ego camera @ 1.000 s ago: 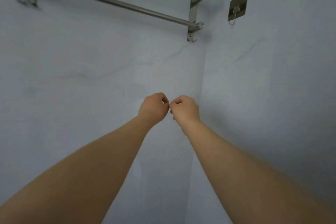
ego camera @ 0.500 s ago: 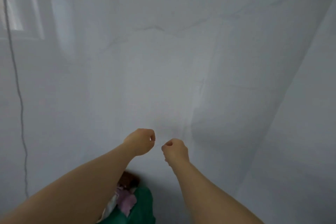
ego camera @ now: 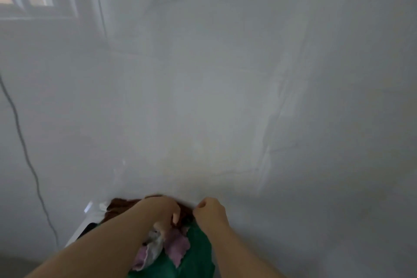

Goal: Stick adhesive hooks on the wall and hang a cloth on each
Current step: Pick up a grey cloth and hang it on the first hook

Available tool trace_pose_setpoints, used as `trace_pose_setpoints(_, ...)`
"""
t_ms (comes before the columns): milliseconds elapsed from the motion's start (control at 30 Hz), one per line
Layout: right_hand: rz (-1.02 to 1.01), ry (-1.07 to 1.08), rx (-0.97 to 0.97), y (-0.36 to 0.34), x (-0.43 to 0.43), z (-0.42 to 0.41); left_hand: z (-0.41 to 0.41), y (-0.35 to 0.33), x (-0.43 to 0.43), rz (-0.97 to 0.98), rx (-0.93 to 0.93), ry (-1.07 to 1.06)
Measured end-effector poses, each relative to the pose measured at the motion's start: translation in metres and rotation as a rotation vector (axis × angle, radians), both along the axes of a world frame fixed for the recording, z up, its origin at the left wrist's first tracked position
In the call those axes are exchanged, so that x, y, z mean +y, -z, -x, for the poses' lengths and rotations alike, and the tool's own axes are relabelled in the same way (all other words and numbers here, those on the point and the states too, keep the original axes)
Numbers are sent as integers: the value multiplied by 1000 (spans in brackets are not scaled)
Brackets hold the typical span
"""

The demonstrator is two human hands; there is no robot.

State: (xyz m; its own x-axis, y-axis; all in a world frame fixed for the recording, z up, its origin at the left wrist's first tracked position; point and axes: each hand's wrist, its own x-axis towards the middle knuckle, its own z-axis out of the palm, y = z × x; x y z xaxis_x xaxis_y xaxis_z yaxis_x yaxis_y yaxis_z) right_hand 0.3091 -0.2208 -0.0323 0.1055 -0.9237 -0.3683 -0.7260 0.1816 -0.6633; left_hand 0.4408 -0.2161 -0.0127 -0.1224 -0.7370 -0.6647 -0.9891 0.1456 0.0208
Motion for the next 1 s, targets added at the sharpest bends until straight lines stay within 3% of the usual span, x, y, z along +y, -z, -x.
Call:
trace_pose_setpoints(133, -52, -38, -6, 11, 3, -11, 0, 17, 8, -59, -79, -4)
trace_pose_setpoints(400, -80, -13, -1, 17, 3, -10, 2, 54, 7, 284, -143, 53)
trace_pose_setpoints(533, -72, -13, 7, 16, 3, -13, -9, 53, 5, 191, -28, -2)
trace_pose_setpoints(600, -78, -26, 15, 18, 3, -16, -11, 54, 9, 151, -77, 30)
trace_pose_setpoints(767, -94, -91, 65, 23, 5, -17, -4, 63, 12, 257, -112, 53)
trace_pose_setpoints(900, -79, -107, 83, 24, 7, -15, -9, 62, 2, 278, 86, -139)
trace_pose_setpoints(1000, -95, -80, -30, 27, 7, -18, -16, 52, -5, 379, 262, -323)
